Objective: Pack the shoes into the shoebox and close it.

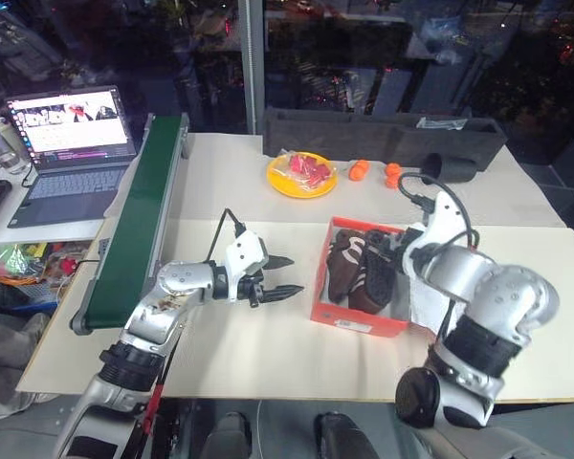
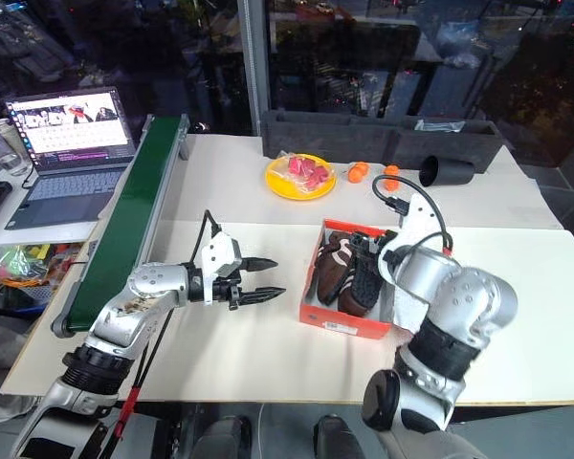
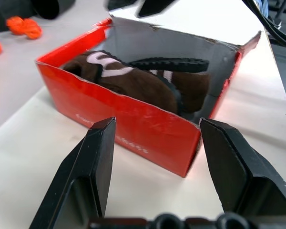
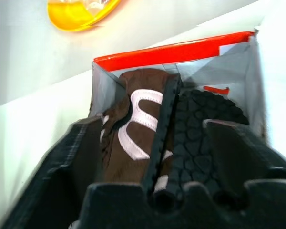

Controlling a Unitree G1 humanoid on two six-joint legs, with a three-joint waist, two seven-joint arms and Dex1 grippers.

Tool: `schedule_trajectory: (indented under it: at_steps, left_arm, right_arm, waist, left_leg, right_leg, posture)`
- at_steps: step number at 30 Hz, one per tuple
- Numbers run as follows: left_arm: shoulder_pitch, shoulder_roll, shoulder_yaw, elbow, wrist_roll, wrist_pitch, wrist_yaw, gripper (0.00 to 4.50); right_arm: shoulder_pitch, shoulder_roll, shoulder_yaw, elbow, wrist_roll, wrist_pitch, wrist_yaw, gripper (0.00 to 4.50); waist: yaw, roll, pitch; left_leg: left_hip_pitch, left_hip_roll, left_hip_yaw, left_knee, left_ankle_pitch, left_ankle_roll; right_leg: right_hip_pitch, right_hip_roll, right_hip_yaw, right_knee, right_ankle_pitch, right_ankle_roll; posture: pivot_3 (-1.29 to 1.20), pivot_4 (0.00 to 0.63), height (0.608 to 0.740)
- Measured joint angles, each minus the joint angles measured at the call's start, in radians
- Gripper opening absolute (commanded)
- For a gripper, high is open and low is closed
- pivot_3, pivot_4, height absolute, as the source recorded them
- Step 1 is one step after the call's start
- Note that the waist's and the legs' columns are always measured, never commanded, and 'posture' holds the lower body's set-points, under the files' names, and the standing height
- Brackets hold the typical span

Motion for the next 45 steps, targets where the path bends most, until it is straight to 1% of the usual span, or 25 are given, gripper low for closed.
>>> schedule_trajectory:
  at_steps: [1,3,4,5,7,8,9,10,11,12,14,15,16,17,18,21,24,25,26,29,32,33,37,41,45]
  left_arm:
    - [-0.007,0.000,0.002,0.007,0.000,-0.006,-0.005,2.98]
    - [-0.017,-0.004,0.006,0.026,0.000,-0.018,-0.017,2.98]
    - [-0.024,-0.008,0.008,0.045,0.000,-0.021,-0.023,2.98]
    - [-0.030,-0.012,0.015,0.063,-0.001,-0.034,-0.029,2.98]
    - [-0.048,-0.019,0.020,0.089,-0.002,-0.040,-0.038,2.98]
    - [-0.068,-0.027,0.021,0.116,-0.003,-0.055,-0.051,2.98]
    - [-0.072,-0.026,0.023,0.123,-0.003,-0.060,-0.054,2.98]
    - [-0.090,-0.030,0.024,0.152,-0.003,-0.074,-0.065,2.98]
    - [-0.105,-0.036,0.023,0.173,0.000,-0.087,-0.076,2.98]
    - [-0.108,-0.030,0.028,0.188,0.001,-0.099,-0.085,2.98]
    - [-0.127,-0.036,0.027,0.231,0.005,-0.118,-0.098,2.98]
    - [-0.136,-0.041,0.026,0.250,0.006,-0.125,-0.105,2.98]
    - [-0.147,-0.054,0.023,0.266,0.006,-0.134,-0.113,2.98]
    - [-0.154,-0.056,0.021,0.286,0.007,-0.146,-0.120,2.98]
    - [-0.156,-0.058,0.022,0.290,0.007,-0.148,-0.121,2.98]
    - [-0.171,-0.081,0.014,0.312,0.008,-0.164,-0.135,2.98]
    - [-0.175,-0.091,0.010,0.321,0.011,-0.166,-0.143,2.98]
    - [-0.175,-0.092,0.010,0.326,0.013,-0.166,-0.145,2.98]
    - [-0.178,-0.095,0.010,0.331,0.015,-0.166,-0.146,2.98]
    - [-0.180,-0.097,0.009,0.334,0.021,-0.166,-0.148,2.98]
    - [-0.180,-0.101,0.008,0.333,0.025,-0.166,-0.148,2.98]
    - [-0.180,-0.100,0.009,0.332,0.026,-0.165,-0.148,2.98]
    - [-0.180,-0.098,0.009,0.329,0.028,-0.161,-0.144,2.98]
    - [-0.180,-0.096,0.010,0.316,0.027,-0.152,-0.139,2.98]
    - [-0.180,-0.099,0.012,0.310,0.027,-0.144,-0.132,2.98]
  right_arm:
    - [0.014,-0.031,0.020,-0.035,0.032,0.000,0.018,2.52]
    - [0.053,-0.123,0.072,-0.109,0.128,0.000,0.073,1.78]
    - [0.074,-0.151,0.080,-0.139,0.185,0.000,0.097,1.46]
    - [0.114,-0.184,0.093,-0.167,0.265,0.000,0.130,1.13]
    - [0.160,-0.215,0.108,-0.183,0.369,0.000,0.161,0.37]
    - [0.199,-0.250,0.102,-0.200,0.471,0.000,0.166,0.07]
    - [0.210,-0.260,0.099,-0.207,0.506,0.000,0.168,0.03]
    - [0.243,-0.296,0.089,-0.218,0.600,-0.009,0.157,0.03]
    - [0.307,-0.380,0.091,-0.219,0.720,-0.044,0.127,0.03]
    - [0.362,-0.441,0.090,-0.218,0.807,-0.074,0.100,0.03]
    - [0.508,-0.576,0.092,-0.215,1.006,-0.205,0.008,0.03]
    - [0.590,-0.642,0.085,-0.219,1.094,-0.271,-0.030,0.03]
    - [0.708,-0.722,0.069,-0.240,1.178,-0.342,-0.046,0.03]
    - [0.813,-0.776,0.059,-0.264,1.231,-0.394,-0.048,0.03]
    - [0.842,-0.791,0.057,-0.273,1.244,-0.407,-0.046,0.03]
    - [1.064,-0.886,0.040,-0.322,1.278,-0.488,-0.040,0.03]
    - [1.162,-0.906,0.072,-0.313,1.260,-0.535,-0.104,0.03]
    - [1.167,-0.897,0.113,-0.294,1.231,-0.564,-0.146,0.03]
    - [1.155,-0.868,0.156,-0.264,1.195,-0.598,-0.187,0.03]
    - [1.107,-0.820,0.242,-0.193,1.117,-0.671,-0.284,0.03]
    - [1.025,-0.734,0.307,-0.123,1.088,-0.760,-0.389,0.03]
    - [1.010,-0.705,0.316,-0.100,1.084,-0.786,-0.424,0.03]
    - [0.965,-0.624,0.322,0.006,1.083,-0.867,-0.525,0.03]
    - [0.922,-0.608,0.323,0.097,1.089,-0.886,-0.575,0.03]
    - [0.818,-0.588,0.342,0.174,1.137,-0.892,-0.646,0.03]
  waist:
    - [0.000,0.000,0.000]
    - [-0.001,0.000,0.000]
    - [-0.001,0.000,0.000]
    - [-0.001,0.000,0.000]
    - [-0.003,0.000,0.000]
    - [-0.002,0.000,0.000]
    - [-0.002,0.000,0.000]
    - [-0.001,0.000,0.000]
    - [0.006,0.000,0.000]
    - [0.007,0.000,0.000]
    - [0.009,0.000,0.000]
    - [0.007,0.000,0.001]
    - [0.011,0.000,0.001]
    - [0.008,-0.001,0.001]
    - [0.005,-0.001,0.001]
    - [-0.002,-0.003,0.001]
    - [-0.004,-0.005,0.000]
    - [-0.003,-0.006,0.000]
    - [-0.002,-0.007,0.000]
    - [0.000,-0.006,-0.001]
    - [0.001,-0.006,-0.001]
    - [0.003,-0.006,-0.001]
    - [0.007,-0.006,-0.001]
    - [0.007,-0.005,-0.001]
    - [0.001,-0.005,-0.001]
  left_leg:
    - [0.000,0.000,0.000,0.000,0.000,0.000]
    - [0.001,0.000,0.000,0.000,0.000,0.000]
    - [0.002,0.001,-0.001,0.000,0.000,0.000]
    - [0.002,0.001,-0.001,0.000,0.000,0.000]
    - [0.002,0.000,-0.001,0.000,0.000,0.000]
    - [0.002,0.000,-0.001,0.000,0.000,0.000]
    - [0.002,0.000,-0.002,0.000,0.000,0.000]
    - [0.001,0.000,-0.002,0.000,0.000,0.000]
    - [0.001,-0.001,-0.003,0.000,0.000,0.000]
    - [0.001,-0.001,-0.004,0.000,0.000,0.000]
    - [-0.001,-0.003,-0.004,0.000,0.000,0.000]
    - [0.000,-0.003,-0.004,0.000,0.000,0.001]
    - [0.000,-0.004,-0.005,0.000,0.000,0.001]
    - [0.000,-0.003,-0.005,0.001,-0.001,0.001]
    - [0.000,-0.003,-0.005,0.001,-0.001,0.001]
    - [0.003,-0.002,-0.005,0.002,-0.001,0.001]
    - [0.004,-0.002,-0.005,0.003,0.000,0.002]
    - [0.005,-0.001,-0.005,0.003,0.001,0.003]
    - [0.005,-0.001,-0.005,0.004,0.001,0.003]
    - [0.006,-0.001,-0.005,0.004,0.003,0.005]
    - [0.005,-0.001,-0.005,0.004,0.003,0.005]
    - [0.005,-0.001,-0.005,0.004,0.003,0.005]
    - [0.002,-0.002,-0.005,0.004,0.003,0.005]
    - [0.002,-0.002,-0.005,0.004,0.003,0.005]
    - [0.003,-0.002,-0.005,0.004,0.003,0.005]
  right_leg:
    - [0.000,0.000,0.000,0.000,0.000,0.000]
    - [0.001,0.000,0.000,0.000,0.000,0.000]
    - [0.002,0.001,0.000,-0.001,0.000,0.000]
    - [0.002,0.001,-0.001,-0.001,-0.001,0.000]
    - [0.002,0.001,0.000,0.000,0.000,0.000]
    - [0.002,0.001,0.000,0.000,0.000,0.000]
    - [0.003,0.001,-0.001,-0.001,0.000,0.000]
    - [0.003,0.001,-0.001,-0.001,0.000,0.000]
    - [0.004,0.000,-0.002,-0.002,-0.001,0.000]
    - [0.005,0.000,-0.002,-0.002,-0.001,0.000]
    - [0.004,-0.002,-0.001,-0.003,-0.002,0.001]
    - [0.005,-0.002,-0.001,-0.003,-0.002,0.001]
    - [0.005,-0.002,-0.001,-0.003,-0.003,0.002]
    - [0.006,-0.001,-0.001,-0.003,-0.003,0.002]
    - [0.006,-0.001,-0.001,-0.003,-0.003,0.002]
    - [0.009,0.000,0.000,-0.001,-0.003,0.002]
    - [0.010,0.001,0.000,-0.001,-0.003,0.003]
    - [0.010,0.001,0.000,-0.001,-0.004,0.004]
    - [0.010,0.002,0.000,-0.001,-0.004,0.004]
    - [0.010,0.001,0.001,-0.001,-0.004,0.005]
    - [0.010,0.001,0.001,0.000,-0.003,0.003]
    - [0.010,0.001,0.001,0.000,-0.002,0.000]
    - [0.008,0.001,0.000,-0.001,-0.002,0.000]
    - [0.007,0.000,0.001,0.000,-0.001,0.000]
    - [0.007,0.001,0.001,0.002,-0.001,0.000]
  posture:
    - [0.00,0.150,0.719]
    - [0.00,0.150,0.719]
    - [0.00,0.150,0.719]
    - [0.00,0.150,0.719]
    - [0.00,0.150,0.719]
    - [0.00,0.150,0.719]
    - [0.00,0.150,0.719]
    - [0.00,0.150,0.719]
    - [0.00,0.150,0.719]
    - [0.00,0.150,0.719]
    - [0.00,0.150,0.719]
    - [0.00,0.150,0.719]
    - [0.00,0.150,0.719]
    - [0.00,0.150,0.719]
    - [0.00,0.150,0.719]
    - [0.00,0.150,0.719]
    - [0.00,0.150,0.719]
    - [0.00,0.150,0.719]
    - [0.00,0.150,0.719]
    - [0.00,0.150,0.719]
    - [0.00,0.150,0.719]
    - [0.00,0.150,0.719]
    - [0.00,0.150,0.719]
    - [0.00,0.150,0.719]
    - [0.00,0.150,0.719]
